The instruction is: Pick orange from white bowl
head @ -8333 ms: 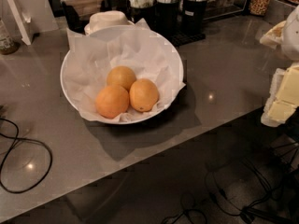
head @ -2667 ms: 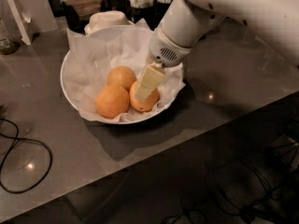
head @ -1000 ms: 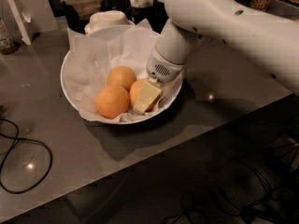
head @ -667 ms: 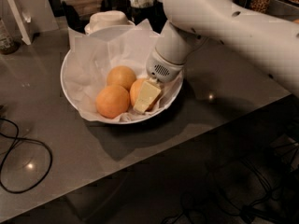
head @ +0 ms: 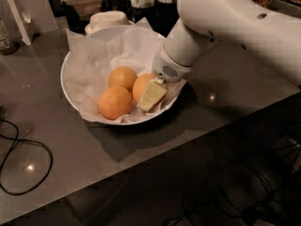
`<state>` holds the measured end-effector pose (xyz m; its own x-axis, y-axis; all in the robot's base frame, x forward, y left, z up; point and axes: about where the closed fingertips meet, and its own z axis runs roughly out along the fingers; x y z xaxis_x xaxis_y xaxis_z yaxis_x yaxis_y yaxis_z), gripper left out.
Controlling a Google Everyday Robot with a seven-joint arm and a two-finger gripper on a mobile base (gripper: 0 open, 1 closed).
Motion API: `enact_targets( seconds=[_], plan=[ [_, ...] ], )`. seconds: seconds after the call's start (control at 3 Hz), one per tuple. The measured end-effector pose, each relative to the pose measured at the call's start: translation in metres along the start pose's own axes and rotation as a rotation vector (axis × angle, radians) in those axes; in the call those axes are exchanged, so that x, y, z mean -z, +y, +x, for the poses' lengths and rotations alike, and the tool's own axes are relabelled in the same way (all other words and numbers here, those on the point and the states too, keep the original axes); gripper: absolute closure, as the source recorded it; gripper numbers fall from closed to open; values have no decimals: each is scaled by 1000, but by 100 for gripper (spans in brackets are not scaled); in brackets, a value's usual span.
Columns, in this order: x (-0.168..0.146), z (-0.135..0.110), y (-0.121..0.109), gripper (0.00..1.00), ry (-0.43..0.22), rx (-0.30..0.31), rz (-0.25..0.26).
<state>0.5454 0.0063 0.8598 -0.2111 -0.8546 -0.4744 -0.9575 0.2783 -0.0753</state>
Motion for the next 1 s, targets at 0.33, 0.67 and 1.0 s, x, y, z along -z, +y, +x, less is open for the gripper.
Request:
enact_targets(
  seconds=[0.33,0.67,1.0],
  plan=[
    [38,-32,-7,100,-229,69,100],
    [86,-62,-6,100,-469,115,144],
    [131,-72,17,100,-658,190,109]
  ],
)
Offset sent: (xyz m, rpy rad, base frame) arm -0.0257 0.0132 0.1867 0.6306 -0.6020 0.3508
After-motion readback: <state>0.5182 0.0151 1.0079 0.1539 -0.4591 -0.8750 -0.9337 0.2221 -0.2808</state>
